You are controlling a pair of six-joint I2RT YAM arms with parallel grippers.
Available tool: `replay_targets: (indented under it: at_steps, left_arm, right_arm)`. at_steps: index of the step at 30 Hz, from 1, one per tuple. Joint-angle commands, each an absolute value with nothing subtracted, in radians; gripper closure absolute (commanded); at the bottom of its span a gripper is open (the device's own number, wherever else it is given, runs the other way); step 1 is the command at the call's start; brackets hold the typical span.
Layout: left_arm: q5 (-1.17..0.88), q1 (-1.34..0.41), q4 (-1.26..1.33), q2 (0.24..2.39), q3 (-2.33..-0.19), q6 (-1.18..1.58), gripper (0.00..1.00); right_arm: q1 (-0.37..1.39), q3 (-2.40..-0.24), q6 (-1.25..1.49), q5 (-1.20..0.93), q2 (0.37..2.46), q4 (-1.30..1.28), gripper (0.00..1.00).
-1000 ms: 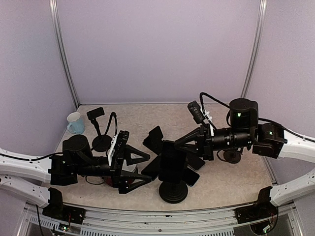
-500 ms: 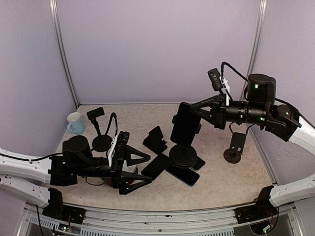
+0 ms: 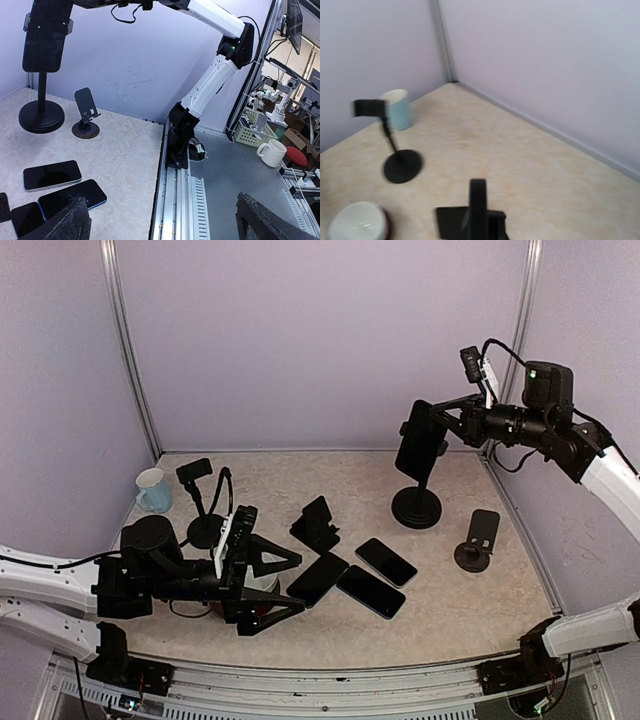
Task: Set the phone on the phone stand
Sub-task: Place the phone stand with the phone at the corner of the board.
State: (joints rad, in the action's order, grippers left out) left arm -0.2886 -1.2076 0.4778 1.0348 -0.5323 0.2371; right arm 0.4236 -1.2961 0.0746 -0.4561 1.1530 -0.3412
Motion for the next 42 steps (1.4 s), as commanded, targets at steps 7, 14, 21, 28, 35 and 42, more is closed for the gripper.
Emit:
replay_targets:
  at_steps: [7, 14, 21, 28, 35, 42]
  left_arm:
    - [-0.279, -1.216, 0.429, 0.973, -0.546, 0.217, 0.01]
    - [-0.263, -1.213, 0.372, 0.885, -0.527, 0.203, 0.01]
    - [-0.257, -1.211, 0.314, 0.810, -0.505, 0.215, 0.01]
    - [-0.236, -1.203, 0.262, 0.771, -0.499, 0.224, 0.01]
    - [-0.210, -1.199, 0.167, 0.731, -0.518, 0.241, 0.01]
    - [-0.175, -1.186, 0.114, 0.669, -0.502, 0.257, 0.01]
  right_arm:
    - [0.054, -1.332, 0.155, -0.727, 1.285, -0.008, 1.00]
    - [-0.018, -1.530, 0.103, -0.752, 1.514, -0.052, 1.00]
    - [-0.075, -1.730, 0.073, -0.804, 1.719, -0.079, 1.00]
    - [-0.108, -1.905, 0.067, -0.810, 1.879, -0.108, 1.00]
    - [-0.142, -2.053, 0.068, -0.818, 2.030, -0.140, 1.00]
    - [-0.166, -2.041, 0.048, -0.825, 2.095, -0.147, 1.00]
